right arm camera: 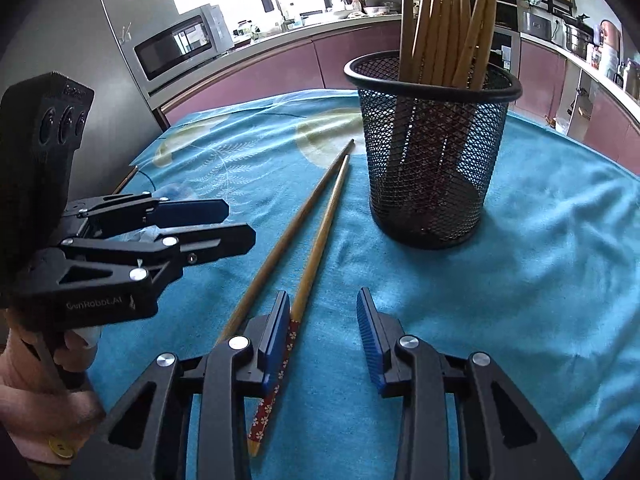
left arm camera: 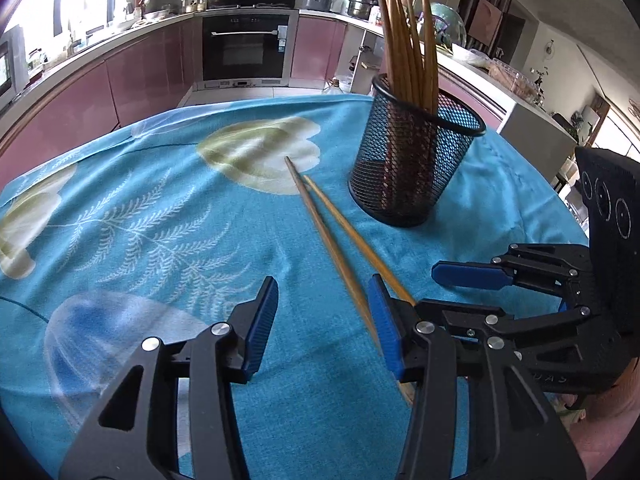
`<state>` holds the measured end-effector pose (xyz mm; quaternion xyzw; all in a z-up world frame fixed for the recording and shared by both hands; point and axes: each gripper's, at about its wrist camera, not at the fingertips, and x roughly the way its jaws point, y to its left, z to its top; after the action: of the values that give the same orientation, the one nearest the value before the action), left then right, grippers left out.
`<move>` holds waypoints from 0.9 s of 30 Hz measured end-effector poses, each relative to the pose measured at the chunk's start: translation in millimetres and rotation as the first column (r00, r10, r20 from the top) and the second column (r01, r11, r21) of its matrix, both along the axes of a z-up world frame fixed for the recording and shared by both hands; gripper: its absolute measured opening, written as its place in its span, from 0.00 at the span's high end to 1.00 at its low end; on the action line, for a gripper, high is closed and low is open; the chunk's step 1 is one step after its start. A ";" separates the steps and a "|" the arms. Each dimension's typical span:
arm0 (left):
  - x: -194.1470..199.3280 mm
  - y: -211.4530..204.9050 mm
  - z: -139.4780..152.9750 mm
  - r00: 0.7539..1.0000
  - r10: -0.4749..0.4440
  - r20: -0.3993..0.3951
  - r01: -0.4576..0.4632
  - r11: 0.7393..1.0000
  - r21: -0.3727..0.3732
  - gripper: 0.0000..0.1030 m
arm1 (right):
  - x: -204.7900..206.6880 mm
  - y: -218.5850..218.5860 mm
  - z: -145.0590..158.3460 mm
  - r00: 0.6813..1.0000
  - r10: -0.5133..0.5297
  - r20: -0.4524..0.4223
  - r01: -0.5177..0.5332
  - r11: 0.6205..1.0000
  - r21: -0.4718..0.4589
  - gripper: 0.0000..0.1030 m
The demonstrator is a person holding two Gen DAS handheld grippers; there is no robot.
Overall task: Organize utensils
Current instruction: 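Move both open grippers back to the last two chopsticks on the cloth, then grasp one chopstick with the left gripper while the right gripper grasps the other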
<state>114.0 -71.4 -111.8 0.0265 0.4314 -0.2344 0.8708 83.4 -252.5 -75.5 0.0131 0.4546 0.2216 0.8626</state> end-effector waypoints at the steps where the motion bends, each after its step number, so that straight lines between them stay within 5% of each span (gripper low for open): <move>1: -0.7 -3.5 -2.1 1.000 -0.013 -0.005 0.013 1.000 0.004 0.55 | 1.0 -1.7 -0.4 1.000 -0.002 -0.005 0.002 1.000 0.011 0.68; 8: -1.7 -20.3 -14.5 0.999 -0.026 -0.026 0.028 0.998 0.062 0.64 | 3.4 -3.1 -0.4 1.000 -0.004 -0.008 0.004 1.000 0.022 0.69; 16: -14.3 -22.5 -12.0 1.000 0.011 -0.023 -0.010 0.999 0.046 0.90 | 2.8 -3.6 0.1 1.000 -0.004 -0.003 0.004 1.000 0.018 0.69; 27: -36.6 -3.1 -8.8 0.997 0.062 -0.047 -0.062 0.998 0.012 0.92 | 10.8 4.6 0.3 1.000 0.006 0.009 -0.006 1.000 0.005 0.70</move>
<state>77.4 -74.5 -120.6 0.0122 0.4538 -0.2055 0.8670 94.2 -247.9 -75.2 0.0130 0.4501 0.2254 0.8639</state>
